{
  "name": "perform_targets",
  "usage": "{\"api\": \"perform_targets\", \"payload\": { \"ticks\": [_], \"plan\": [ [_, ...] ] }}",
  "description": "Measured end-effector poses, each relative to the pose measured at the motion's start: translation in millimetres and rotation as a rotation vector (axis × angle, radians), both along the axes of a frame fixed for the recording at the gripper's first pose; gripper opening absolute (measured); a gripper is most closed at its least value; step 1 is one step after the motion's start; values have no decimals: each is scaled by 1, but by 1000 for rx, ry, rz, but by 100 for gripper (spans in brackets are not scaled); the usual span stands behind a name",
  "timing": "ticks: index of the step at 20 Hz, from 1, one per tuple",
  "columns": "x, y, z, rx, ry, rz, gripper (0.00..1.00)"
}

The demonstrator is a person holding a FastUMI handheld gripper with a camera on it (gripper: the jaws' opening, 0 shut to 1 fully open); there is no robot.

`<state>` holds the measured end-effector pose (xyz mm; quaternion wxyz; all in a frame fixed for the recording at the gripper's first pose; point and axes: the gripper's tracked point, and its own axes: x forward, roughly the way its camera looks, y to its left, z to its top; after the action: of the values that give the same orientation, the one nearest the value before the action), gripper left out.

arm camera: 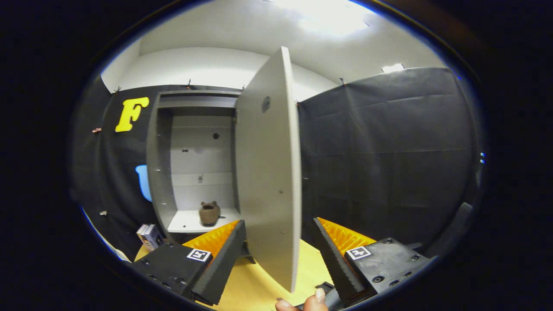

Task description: Open the shoe cabinet door, grab the shoes and put them into the shoe cabinet, then close the shoe cabinet door.

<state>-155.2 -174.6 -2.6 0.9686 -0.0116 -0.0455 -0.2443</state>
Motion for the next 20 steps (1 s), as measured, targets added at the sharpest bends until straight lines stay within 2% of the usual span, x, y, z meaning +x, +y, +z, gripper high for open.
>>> {"api": "perform_targets", "payload": {
  "ticks": [3,5,9,15,20],
  "plan": [
    [-2,-44,2,0,2,-33,98],
    [5,-71,5,-12,8,-10,97],
    [39,-103,15,-1,-3,141,99],
    [80,-92,1,56,60,445,98],
    [89,-81,-3,89,72,526,98]
  ]
}}
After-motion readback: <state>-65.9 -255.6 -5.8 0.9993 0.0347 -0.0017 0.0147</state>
